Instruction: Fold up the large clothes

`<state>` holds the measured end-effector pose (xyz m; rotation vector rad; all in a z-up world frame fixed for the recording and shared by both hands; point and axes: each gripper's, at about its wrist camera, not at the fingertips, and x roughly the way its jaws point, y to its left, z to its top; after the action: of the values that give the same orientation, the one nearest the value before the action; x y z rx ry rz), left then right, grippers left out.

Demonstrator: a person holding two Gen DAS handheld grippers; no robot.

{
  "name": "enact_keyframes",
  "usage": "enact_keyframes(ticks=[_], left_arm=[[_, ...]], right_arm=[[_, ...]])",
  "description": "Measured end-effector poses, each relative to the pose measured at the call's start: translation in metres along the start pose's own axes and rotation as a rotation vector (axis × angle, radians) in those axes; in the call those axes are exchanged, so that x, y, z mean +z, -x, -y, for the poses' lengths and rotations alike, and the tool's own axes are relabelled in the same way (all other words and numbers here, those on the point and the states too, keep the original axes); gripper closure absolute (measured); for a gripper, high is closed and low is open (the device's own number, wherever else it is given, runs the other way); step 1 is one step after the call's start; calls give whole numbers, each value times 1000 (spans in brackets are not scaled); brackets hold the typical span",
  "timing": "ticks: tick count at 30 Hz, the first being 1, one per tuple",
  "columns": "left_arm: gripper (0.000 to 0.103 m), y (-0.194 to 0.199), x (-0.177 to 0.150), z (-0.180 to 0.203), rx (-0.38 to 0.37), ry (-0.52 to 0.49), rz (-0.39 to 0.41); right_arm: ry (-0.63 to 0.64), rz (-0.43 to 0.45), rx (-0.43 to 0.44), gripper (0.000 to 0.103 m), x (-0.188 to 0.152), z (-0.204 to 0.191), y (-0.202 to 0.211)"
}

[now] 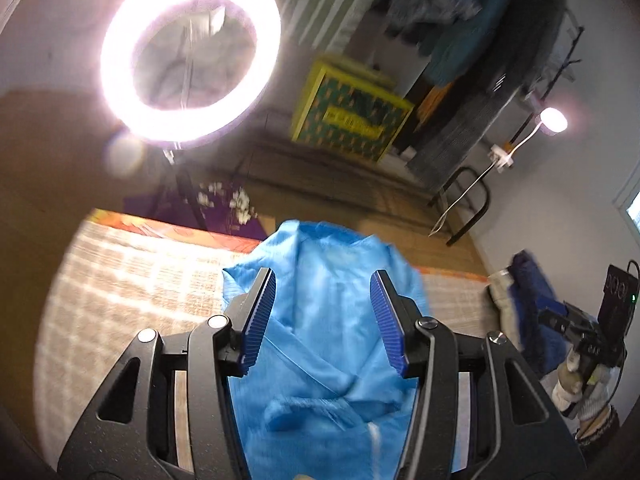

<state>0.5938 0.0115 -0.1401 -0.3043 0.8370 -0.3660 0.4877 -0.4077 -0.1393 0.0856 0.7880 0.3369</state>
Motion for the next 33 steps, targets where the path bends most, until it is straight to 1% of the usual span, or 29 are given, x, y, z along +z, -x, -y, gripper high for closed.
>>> enact_keyframes(ticks=[3,6,9,12,13,14,15,16,18,20,22,26,28,29,30,31,32,33], left_arm=[[53,-48,1,-27,-8,43,-35],[53,-86,0,-49,-15,75,-77],[52,-122,4,-64,-16,75,-144],[51,-147,11,-70,-29,75,-158],[46,-154,14,-72,-37,81,-160],[44,-162,18,-74,-50,88,-162],[44,-169,20,-75,-60,92,-164],[44,-177,23,-75,-70,92,-168],[44,-193,27,-74,-85,80,-184],[44,-208,30,-72,-91,64,-212],[44,-222,31,-73,-120,64,-242],[44,-243,32,-72,-175,95,-288],[44,-250,32,-69,-162,92,-300],[44,-250,33,-66,-151,83,-290],[44,-251,34,-62,-143,71,-289],[44,-251,34,-59,-141,57,-286],[45,-251,33,-55,-135,43,-286],[49,-252,33,-52,-114,23,-286]], right_arm=[[-88,-36,10,37,-1,39,-60],[-174,-69,36,37,-7,71,-108],[-215,-95,62,37,-13,91,-143],[-250,-110,84,37,-13,108,-169],[-266,-108,92,37,-11,113,-177],[-280,-102,96,37,-9,117,-184],[-294,-94,100,35,-6,123,-193],[-300,-92,100,32,-3,125,-198],[-317,-98,108,29,1,132,-215],[-315,-117,119,29,6,134,-232],[-299,-135,112,29,11,133,-246],[-289,-151,166,27,16,129,-261],[-275,-155,170,27,18,126,-266],[-272,-162,172,28,20,124,-269],[-263,-166,167,29,21,121,-271],[-250,-168,166,36,21,117,-273],[-233,-172,167,40,21,112,-275],[-209,-180,167,50,20,106,-276]])
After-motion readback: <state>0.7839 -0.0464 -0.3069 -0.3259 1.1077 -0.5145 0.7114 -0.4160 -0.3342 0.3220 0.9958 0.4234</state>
